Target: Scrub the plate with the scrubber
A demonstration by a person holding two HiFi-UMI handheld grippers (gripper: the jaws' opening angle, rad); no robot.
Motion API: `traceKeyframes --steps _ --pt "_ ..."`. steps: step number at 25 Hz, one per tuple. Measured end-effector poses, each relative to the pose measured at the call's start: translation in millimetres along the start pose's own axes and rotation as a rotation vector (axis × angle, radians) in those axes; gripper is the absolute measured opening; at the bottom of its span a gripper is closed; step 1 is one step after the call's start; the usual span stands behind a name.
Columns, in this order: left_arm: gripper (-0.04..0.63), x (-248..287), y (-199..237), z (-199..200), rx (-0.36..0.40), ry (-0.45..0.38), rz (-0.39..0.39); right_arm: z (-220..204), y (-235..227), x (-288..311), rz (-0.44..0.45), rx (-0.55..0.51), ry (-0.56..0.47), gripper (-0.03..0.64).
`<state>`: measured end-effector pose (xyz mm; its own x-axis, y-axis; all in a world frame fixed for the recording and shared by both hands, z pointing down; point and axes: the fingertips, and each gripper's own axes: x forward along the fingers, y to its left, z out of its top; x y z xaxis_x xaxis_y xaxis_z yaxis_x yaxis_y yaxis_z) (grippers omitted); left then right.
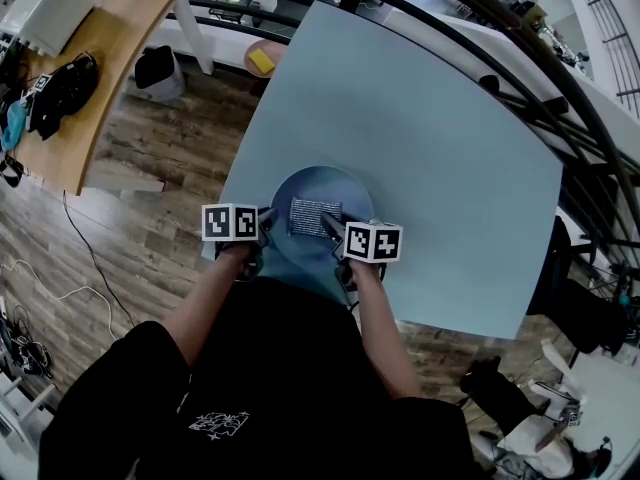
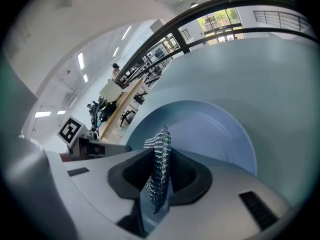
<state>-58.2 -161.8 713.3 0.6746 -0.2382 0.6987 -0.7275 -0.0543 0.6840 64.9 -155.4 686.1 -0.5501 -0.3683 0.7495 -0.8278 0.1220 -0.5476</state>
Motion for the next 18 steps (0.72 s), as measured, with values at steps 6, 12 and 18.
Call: traceKeyframes --steps 6,12,18 --pt "0.041 0 1 0 0.0 0.005 0.003 16 -16 -4 -0.025 0.042 -0.046 0.084" --pt "0.041 0 1 1 0.005 0.006 0.002 28 -38 -19 -0.066 0.077 -0.09 0.084" --pt "0.041 0 2 0 0.002 0.006 0.004 27 -58 -34 -0.095 0.109 -0.108 0.084"
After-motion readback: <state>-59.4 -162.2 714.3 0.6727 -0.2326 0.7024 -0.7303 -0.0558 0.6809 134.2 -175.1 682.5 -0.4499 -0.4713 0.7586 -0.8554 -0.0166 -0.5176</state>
